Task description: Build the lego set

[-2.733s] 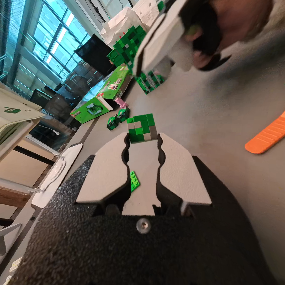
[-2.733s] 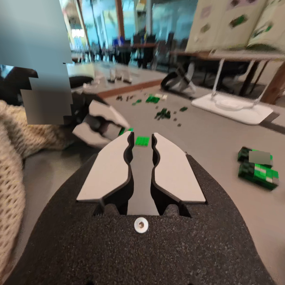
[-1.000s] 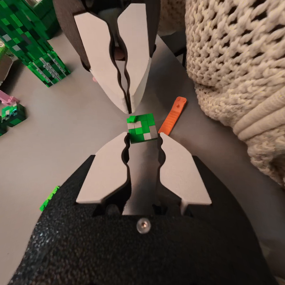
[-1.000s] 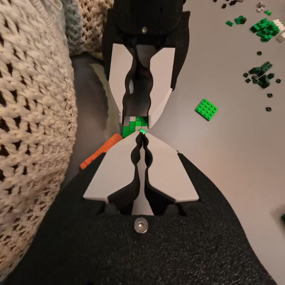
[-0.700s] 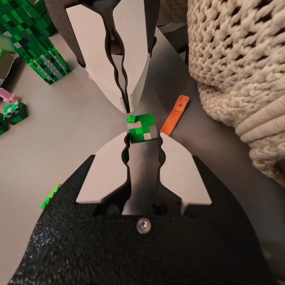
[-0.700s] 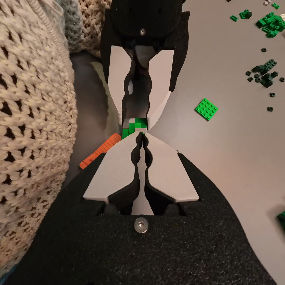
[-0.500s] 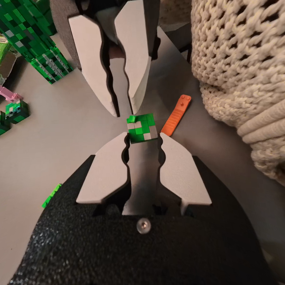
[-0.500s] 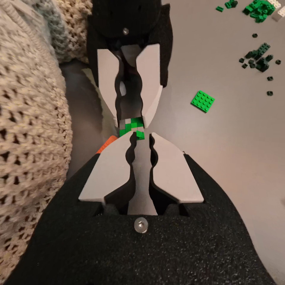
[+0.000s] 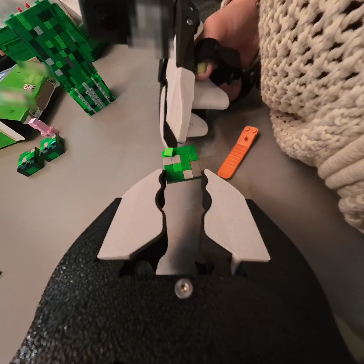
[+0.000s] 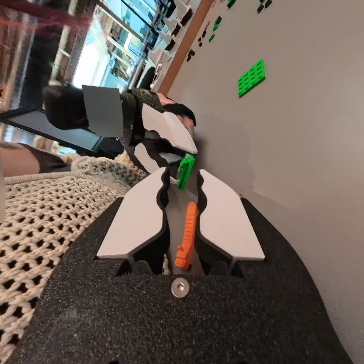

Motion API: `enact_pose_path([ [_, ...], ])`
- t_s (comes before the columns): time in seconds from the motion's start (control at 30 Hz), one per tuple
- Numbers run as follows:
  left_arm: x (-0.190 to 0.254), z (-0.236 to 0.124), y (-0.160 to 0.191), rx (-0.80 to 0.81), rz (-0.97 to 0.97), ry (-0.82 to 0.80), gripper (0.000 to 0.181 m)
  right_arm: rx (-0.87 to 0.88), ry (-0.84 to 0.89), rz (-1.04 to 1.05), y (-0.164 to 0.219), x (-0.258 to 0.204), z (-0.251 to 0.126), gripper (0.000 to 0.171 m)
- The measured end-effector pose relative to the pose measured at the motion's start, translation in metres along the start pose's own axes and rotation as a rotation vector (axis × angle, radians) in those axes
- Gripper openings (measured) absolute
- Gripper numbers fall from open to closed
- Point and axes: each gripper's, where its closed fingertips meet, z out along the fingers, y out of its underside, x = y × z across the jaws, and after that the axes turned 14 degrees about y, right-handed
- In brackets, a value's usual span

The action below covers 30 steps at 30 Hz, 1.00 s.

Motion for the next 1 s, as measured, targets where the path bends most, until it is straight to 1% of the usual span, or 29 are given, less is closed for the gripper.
enact_pose_path([
  [0.17,-0.0001,-0.0017,-0.0003,0.001,0.006,-0.006,0.035,0.035,-0.035,0.082,-0.0044,-0.0007,0.0018,0.015],
  [0.53,0.0018,-0.0056,0.0006,-0.004,0.008,-0.005,0.035,0.039,-0.041,0.084,-0.0050,-0.0008,0.0052,0.013],
  [0.67,0.0018,-0.0061,0.0005,-0.002,0.008,-0.005,0.035,0.040,-0.032,0.079,-0.0053,0.0004,0.0059,0.010],
  [1.0,0.0017,-0.0056,0.0002,-0.002,0.016,-0.006,0.035,0.035,-0.027,0.080,-0.0059,0.0007,0.0059,0.010],
])
